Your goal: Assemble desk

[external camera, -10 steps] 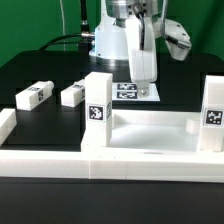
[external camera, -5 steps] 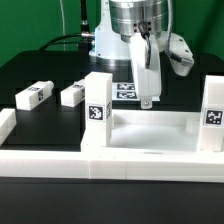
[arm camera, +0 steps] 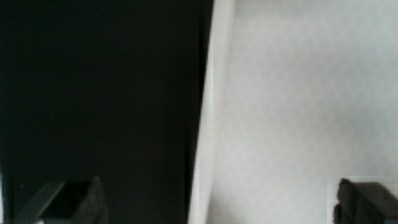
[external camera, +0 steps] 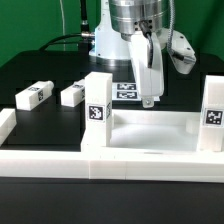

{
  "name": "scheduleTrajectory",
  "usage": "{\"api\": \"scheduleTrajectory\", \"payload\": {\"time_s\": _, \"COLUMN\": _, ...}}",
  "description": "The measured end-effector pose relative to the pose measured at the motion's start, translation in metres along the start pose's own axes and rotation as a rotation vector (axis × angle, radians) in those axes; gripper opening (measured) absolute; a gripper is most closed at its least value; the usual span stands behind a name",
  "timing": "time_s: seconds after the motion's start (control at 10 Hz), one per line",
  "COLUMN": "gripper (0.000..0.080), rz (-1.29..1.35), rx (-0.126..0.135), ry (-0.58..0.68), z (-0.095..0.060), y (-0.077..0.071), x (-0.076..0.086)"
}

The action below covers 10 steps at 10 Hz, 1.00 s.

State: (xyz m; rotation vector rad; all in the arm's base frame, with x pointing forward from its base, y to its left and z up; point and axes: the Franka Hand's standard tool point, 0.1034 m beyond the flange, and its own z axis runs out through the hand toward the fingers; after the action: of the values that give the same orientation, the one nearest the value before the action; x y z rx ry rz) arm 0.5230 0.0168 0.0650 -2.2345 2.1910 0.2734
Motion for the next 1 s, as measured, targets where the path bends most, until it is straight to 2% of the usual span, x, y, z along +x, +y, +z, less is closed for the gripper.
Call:
{"api": "scheduleTrajectory", "payload": {"time_s": 0.1, "gripper": 0.0648, "rz": -0.003, "rx": -0.001, "ry": 0.000, "z": 0.000, "y": 0.000, "x": 0.000}}
{"api": "scheduleTrajectory", "payload": {"time_s": 0.2, "gripper": 0.0648, "rz": -0.026, "rx": 0.020, "ry": 0.006, "z": 0.000, "y": -0.003, "x": 0.002}}
{"api": "scheduleTrajectory", "payload": {"time_s": 0.3, "gripper": 0.0648, "rz": -0.028, "rx": 0.020, "ry": 0.006, "z": 0.000, "y": -0.003, "x": 0.003}}
{"api": "scheduleTrajectory", "payload": {"time_s": 0.4, "gripper": 0.0648, "rz": -0.034, "rx": 0.038, "ry": 0.009, "z": 0.000, "y": -0.004, "x": 0.004}}
{"api": "scheduleTrajectory", "payload": {"time_s": 0.5, "gripper": 0.0648, "rz": -0.036, "rx": 0.039, "ry": 0.011, "z": 0.002, "y": -0.003, "x": 0.004}}
{"api": "scheduleTrajectory", "payload": {"time_s": 0.6, "gripper": 0.0648, "rz": -0.037, "rx": 0.061, "ry": 0.019, "z": 0.003, "y": -0.005, "x": 0.006}}
{"api": "scheduleTrajectory", "payload": {"time_s": 0.7, "gripper": 0.0648, "rz": -0.037, "rx": 0.061, "ry": 0.022, "z": 0.005, "y": -0.004, "x": 0.006}}
{"api": "scheduleTrajectory", "payload": {"time_s": 0.8, "gripper": 0.0648, "rz": -0.036, "rx": 0.074, "ry": 0.030, "z": 0.008, "y": -0.005, "x": 0.008}}
{"api": "scheduleTrajectory", "payload": {"time_s": 0.9, "gripper": 0.0648, "rz": -0.036, "rx": 0.071, "ry": 0.031, "z": 0.010, "y": -0.004, "x": 0.009}}
{"api": "scheduleTrajectory", "payload": {"time_s": 1.0, "gripper": 0.0648, "rz": -0.043, "rx": 0.109, "ry": 0.040, "z": 0.009, "y": -0.008, "x": 0.011}}
